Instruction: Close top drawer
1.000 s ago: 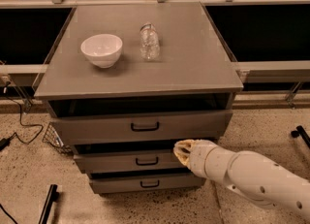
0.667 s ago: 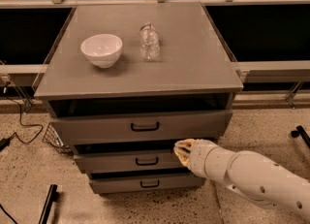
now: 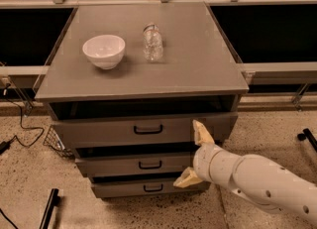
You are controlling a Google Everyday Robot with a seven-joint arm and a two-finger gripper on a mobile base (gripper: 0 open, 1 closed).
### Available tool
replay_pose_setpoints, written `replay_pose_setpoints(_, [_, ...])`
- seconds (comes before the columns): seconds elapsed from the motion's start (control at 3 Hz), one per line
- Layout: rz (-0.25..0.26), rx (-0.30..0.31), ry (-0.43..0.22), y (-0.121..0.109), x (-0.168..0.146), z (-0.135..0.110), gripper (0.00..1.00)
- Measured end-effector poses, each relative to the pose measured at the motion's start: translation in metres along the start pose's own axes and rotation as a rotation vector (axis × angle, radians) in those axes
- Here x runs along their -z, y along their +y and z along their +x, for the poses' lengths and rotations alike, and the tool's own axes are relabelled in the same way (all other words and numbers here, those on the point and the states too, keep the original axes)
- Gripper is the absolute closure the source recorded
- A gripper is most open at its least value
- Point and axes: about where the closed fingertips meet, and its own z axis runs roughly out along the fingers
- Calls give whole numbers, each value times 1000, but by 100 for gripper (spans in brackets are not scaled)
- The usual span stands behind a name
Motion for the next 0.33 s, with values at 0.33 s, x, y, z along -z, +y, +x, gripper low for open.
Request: replay_pose_setpoints(0.33, [0,0,0,0,0,0,0])
